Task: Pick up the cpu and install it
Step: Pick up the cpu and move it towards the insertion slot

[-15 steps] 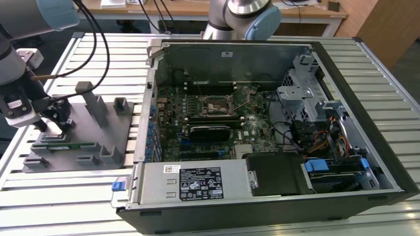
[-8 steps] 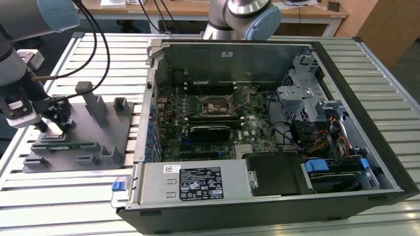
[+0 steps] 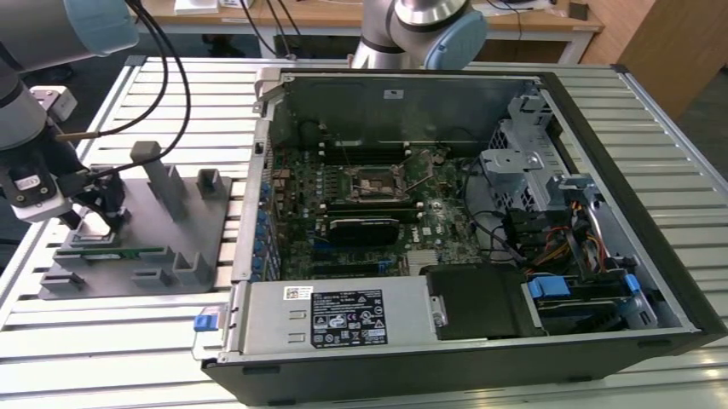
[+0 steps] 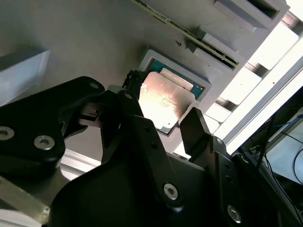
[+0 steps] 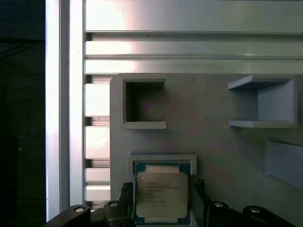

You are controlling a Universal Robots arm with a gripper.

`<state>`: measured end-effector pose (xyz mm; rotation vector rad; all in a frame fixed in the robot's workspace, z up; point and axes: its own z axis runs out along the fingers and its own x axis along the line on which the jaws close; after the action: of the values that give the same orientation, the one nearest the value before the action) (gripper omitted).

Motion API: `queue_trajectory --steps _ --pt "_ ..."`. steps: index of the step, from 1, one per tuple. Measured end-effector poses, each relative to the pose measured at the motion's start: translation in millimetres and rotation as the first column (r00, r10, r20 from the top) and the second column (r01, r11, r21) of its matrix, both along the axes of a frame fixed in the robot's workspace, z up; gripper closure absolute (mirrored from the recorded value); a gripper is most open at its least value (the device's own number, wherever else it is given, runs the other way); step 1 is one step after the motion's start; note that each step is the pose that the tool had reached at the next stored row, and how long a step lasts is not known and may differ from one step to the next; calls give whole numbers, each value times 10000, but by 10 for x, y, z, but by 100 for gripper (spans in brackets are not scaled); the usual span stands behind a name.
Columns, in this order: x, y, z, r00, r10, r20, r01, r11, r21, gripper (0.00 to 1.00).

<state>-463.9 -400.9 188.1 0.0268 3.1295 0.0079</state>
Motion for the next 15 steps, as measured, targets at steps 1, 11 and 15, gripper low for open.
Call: queue_trajectory --steps 1,11,15 --pt "-1 -1 -7 10000 0 46 0 10000 0 40" --pt "-2 -1 44 10000 -1 58 1 10000 8 47" --pt "-2 -1 148 10000 0 59 0 10000 9 47"
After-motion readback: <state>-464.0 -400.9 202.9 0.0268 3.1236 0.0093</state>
